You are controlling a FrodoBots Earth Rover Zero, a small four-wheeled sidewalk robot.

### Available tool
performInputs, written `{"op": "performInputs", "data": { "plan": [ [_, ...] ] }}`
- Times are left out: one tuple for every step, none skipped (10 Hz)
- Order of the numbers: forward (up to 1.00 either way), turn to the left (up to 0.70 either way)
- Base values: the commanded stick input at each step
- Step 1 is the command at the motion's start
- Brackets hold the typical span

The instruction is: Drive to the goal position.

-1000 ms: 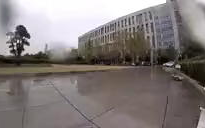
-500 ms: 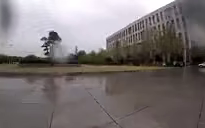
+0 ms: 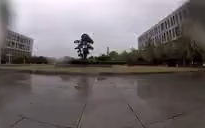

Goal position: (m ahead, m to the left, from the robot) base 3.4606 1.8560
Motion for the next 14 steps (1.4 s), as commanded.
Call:
{"op": "performInputs", "data": {
  "plan": [
    [0.0,0.45],
    [0.0,0.45],
    [0.0,0.45],
    [0.0,0.45],
    [0.0,0.45],
    [0.0,0.45],
    [0.0,0.45],
    [0.0,0.45],
    [0.0,0.45],
    [0.0,0.45],
    [0.0,0.45],
    [0.0,0.45],
    [0.0,0.45],
    [0.0,0.45]
  ]
}}
